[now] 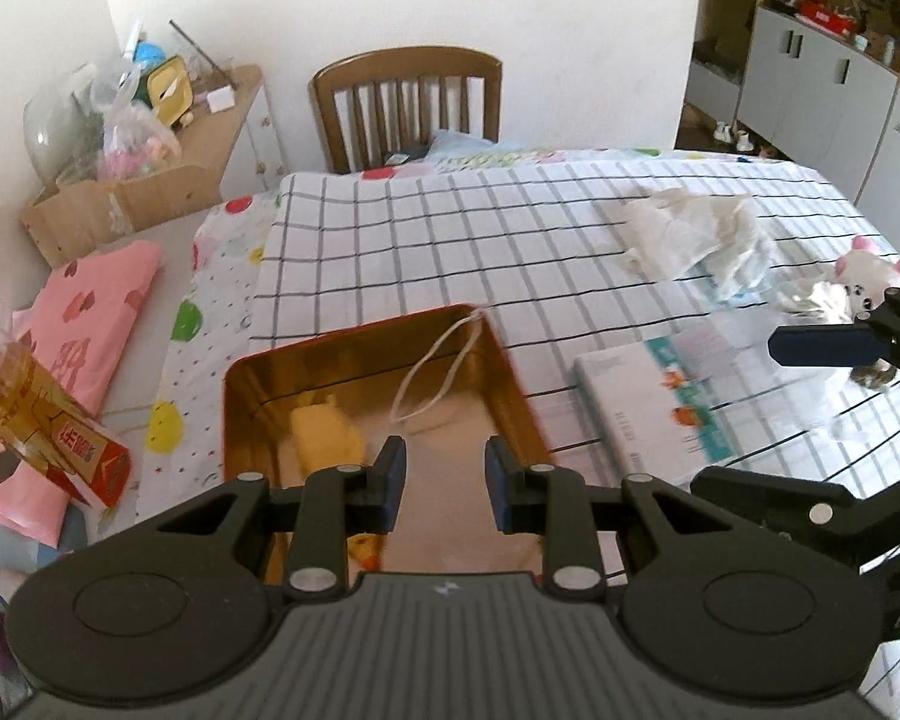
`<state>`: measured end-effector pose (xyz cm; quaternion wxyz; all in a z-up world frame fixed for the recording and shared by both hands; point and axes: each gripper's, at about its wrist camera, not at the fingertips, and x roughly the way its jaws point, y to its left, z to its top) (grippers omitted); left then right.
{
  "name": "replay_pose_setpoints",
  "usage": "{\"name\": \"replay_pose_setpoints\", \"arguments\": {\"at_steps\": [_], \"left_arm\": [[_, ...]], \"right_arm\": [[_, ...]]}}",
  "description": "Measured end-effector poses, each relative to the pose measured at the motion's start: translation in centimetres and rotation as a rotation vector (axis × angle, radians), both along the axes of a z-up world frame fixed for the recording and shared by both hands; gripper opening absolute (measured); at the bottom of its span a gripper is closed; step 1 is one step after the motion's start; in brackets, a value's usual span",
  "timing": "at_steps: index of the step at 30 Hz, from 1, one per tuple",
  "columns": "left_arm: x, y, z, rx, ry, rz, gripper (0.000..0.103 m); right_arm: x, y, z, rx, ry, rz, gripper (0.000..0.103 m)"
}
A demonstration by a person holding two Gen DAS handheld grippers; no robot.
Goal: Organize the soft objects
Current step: 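Move both grippers back toward the plush toy and bracelet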
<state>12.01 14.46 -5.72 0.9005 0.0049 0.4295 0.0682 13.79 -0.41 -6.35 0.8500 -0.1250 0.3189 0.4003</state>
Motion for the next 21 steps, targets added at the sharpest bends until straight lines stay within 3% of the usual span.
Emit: {"name": "replay_pose_setpoints", "arguments": {"at_steps": [15,17,18,19,21], "left_arm": [[0.6,-9.7,1.7,-0.026,-0.072,-0.035,0.03],[0.8,-11.0,1.8,-0.034,-0.085,-0.038,0.048],[0.8,-11.6,1.8,-0.036,-0.098,-0.038,0.069],[0.7,-12.3,1.9,-0.036,-0.122,-0.038,0.075],[0.8,-13.5,2.1,-0.033,-0.139,-0.045,0.074]], "right_arm": [[0.8,-11.2,2.8,0.096,-0.025,-0.054,0.084],[0.9,-13.0,3.1,0.101,-0.032,-0.065,0.086],[1.0,-14.0,3.2,0.103,-0.036,-0.071,0.086],[1.1,-15.0,3.3,0.106,-0.037,-0.072,0.087],[1.2,-17.0,3.4,0.113,-0.035,-0.069,0.088]]}}
